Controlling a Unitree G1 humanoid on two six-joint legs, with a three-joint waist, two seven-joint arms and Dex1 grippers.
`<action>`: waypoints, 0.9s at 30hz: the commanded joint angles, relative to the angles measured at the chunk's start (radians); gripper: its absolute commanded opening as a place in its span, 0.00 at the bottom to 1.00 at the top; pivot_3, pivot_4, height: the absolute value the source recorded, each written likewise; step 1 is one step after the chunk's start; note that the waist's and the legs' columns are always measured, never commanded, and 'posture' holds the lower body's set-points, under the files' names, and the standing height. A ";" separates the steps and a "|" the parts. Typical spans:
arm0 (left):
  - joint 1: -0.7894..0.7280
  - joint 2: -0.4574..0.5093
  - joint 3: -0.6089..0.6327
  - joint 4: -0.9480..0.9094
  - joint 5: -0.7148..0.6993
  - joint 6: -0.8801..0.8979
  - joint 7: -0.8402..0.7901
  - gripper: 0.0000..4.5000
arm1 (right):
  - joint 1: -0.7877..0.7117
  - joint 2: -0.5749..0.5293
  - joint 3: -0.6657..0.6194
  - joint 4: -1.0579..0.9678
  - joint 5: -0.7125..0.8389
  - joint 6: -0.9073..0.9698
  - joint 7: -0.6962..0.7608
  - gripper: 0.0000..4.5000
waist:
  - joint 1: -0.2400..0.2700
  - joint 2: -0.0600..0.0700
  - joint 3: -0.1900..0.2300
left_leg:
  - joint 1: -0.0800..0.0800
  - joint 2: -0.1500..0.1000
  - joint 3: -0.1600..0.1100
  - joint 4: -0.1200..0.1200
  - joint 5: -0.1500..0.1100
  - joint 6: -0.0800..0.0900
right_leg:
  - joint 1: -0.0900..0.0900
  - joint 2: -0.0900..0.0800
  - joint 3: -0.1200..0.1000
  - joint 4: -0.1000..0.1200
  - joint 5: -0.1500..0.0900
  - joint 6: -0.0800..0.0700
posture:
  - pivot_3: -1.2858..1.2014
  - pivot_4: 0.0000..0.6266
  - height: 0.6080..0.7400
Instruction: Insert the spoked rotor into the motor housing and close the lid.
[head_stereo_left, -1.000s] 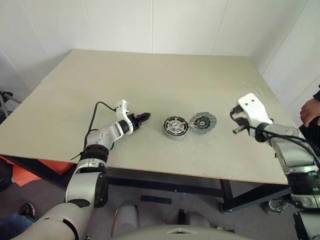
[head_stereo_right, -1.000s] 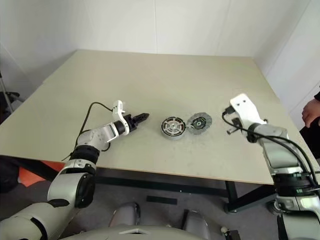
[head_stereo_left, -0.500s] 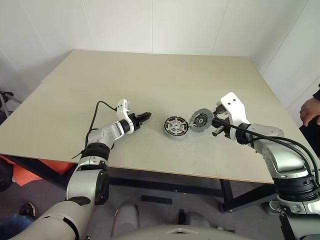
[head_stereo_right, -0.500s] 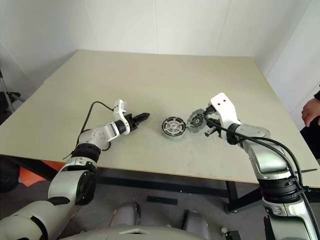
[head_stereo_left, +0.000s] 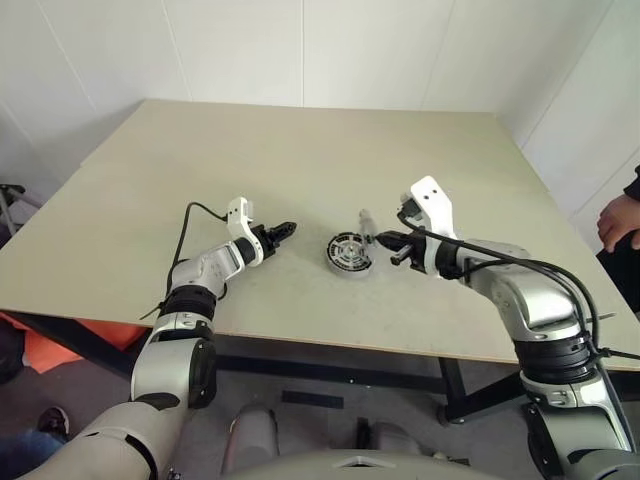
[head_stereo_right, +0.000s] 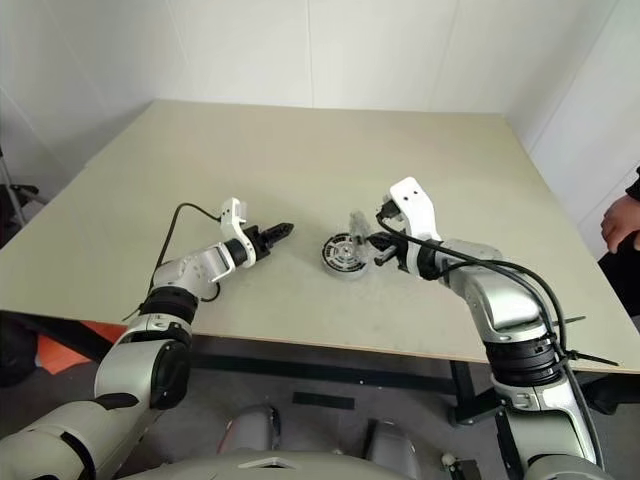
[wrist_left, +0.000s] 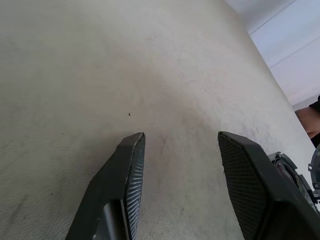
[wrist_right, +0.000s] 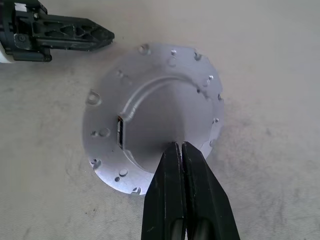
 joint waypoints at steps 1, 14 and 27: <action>-0.028 0.010 0.007 -0.016 -0.004 -0.014 -0.002 0.54 | -0.027 0.029 0.013 0.045 -0.009 -0.048 -0.009 0.01 | 0.000 0.000 0.000 | 0.000 0.000 0.000 0.000 0.000 0.000 | 0.000 0.000 0.000 0.000 0.000 0.000 | 0.52 0.00 1.00; -0.021 0.023 0.009 -0.027 -0.003 -0.009 -0.004 0.54 | 0.032 0.081 -0.003 0.146 -0.024 -0.136 -0.033 0.01 | -0.001 -0.001 0.000 | 0.002 0.000 0.000 0.000 0.000 -0.001 | 0.002 0.000 0.000 0.000 0.000 0.000 | 0.52 0.00 1.00; -0.042 0.010 -0.015 -0.008 0.013 -0.018 -0.021 0.54 | -0.012 0.107 -0.078 0.084 0.036 -0.251 -0.002 0.09 | 0.000 -0.001 0.000 | 0.000 0.000 0.000 0.000 0.000 0.000 | 0.000 0.000 0.000 0.000 0.000 0.000 | 0.52 0.00 1.00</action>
